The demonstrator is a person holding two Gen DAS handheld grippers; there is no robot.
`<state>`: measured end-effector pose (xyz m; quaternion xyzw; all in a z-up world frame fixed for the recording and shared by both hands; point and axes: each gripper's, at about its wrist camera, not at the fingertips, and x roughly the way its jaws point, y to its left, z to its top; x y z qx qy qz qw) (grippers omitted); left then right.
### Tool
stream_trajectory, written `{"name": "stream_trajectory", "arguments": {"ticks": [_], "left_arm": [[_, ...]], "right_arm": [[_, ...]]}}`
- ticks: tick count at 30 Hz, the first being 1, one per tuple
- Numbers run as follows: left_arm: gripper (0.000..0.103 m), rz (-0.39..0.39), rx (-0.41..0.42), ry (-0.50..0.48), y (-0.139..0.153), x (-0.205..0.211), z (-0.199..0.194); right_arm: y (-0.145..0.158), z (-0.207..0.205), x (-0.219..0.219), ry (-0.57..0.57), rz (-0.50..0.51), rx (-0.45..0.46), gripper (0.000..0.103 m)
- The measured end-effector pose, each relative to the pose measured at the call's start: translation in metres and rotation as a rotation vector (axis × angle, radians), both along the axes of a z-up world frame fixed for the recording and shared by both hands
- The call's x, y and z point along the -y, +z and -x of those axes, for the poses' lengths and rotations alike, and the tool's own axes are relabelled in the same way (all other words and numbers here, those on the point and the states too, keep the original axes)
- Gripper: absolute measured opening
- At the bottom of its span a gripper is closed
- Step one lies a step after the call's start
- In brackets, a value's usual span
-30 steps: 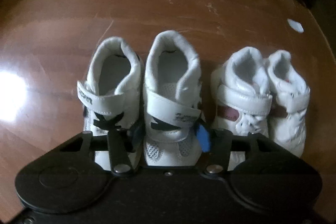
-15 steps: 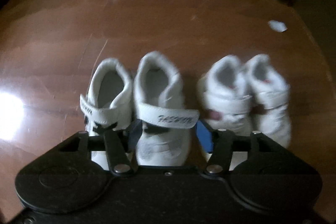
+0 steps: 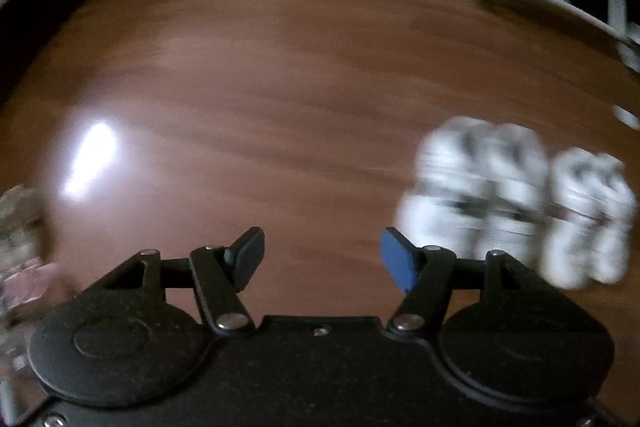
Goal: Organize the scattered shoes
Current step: 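Grasp the white lace-up sneakers from the row with the right tool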
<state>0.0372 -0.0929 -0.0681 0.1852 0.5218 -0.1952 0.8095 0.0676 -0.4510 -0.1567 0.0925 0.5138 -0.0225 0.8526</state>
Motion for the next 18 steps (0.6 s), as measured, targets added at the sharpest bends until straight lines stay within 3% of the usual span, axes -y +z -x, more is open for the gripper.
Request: {"name": "stream_trajectory", "arguments": {"ticks": [4,8,14,18], "left_arm": [[0.103,-0.058,0.028,0.019,-0.01,-0.034,0.001],[0.102,-0.1,0.038,0.06,-0.02,-0.071,-0.002],[0.102,-0.119,0.022,0.118,-0.028,-0.114,-0.006],[0.102,-0.128,0.019,0.233,-0.029,-0.154,-0.019]], "right_arm": [[0.019,-0.02,-0.086,0.171,-0.039,0.019,0.068],[0.03,-0.033,-0.157,0.271,-0.06,0.025,0.069],[0.021,-0.061,-0.238,0.399,-0.076,0.001,0.07],[0.01,-0.058,-0.289,0.485,-0.067,-0.039,0.07]]}}
